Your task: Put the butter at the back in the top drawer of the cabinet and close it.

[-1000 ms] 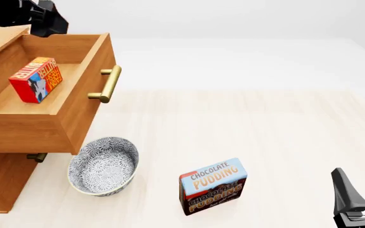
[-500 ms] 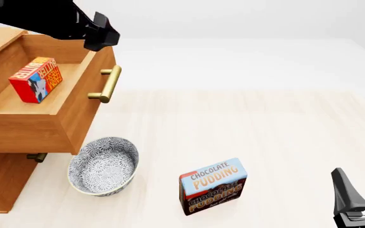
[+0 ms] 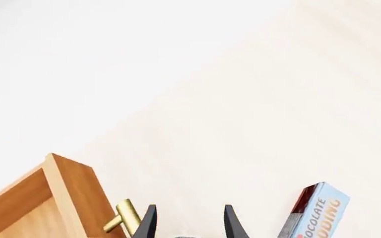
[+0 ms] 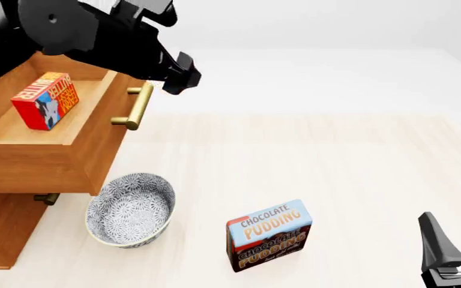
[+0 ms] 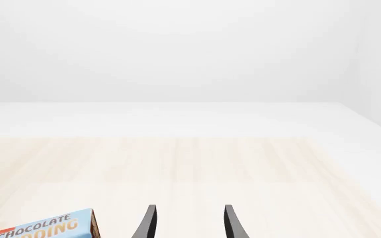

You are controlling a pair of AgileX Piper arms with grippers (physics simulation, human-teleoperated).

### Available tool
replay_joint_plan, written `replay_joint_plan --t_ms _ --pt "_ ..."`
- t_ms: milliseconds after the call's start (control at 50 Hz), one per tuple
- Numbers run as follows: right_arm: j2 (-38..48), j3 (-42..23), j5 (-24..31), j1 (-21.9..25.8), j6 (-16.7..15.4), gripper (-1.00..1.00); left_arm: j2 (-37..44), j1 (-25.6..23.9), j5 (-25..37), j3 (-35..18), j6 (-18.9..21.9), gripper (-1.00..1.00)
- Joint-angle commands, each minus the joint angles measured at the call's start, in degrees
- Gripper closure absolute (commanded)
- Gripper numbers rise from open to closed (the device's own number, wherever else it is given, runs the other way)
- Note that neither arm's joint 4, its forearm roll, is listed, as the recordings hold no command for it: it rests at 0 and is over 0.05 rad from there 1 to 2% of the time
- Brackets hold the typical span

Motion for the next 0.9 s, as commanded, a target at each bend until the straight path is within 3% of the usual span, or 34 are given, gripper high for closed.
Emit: replay_joint_plan --t_ms 20,900 --pt "0.0 0.0 0.0 0.0 0.0 -1.0 3.11 -3.15 -1.01 -1.37 -1.19 -1.0" --pt "0.0 0.0 0.0 0.0 0.0 -1.0 9.72 -1.95 -6.11 4.61 -2.69 -1.0"
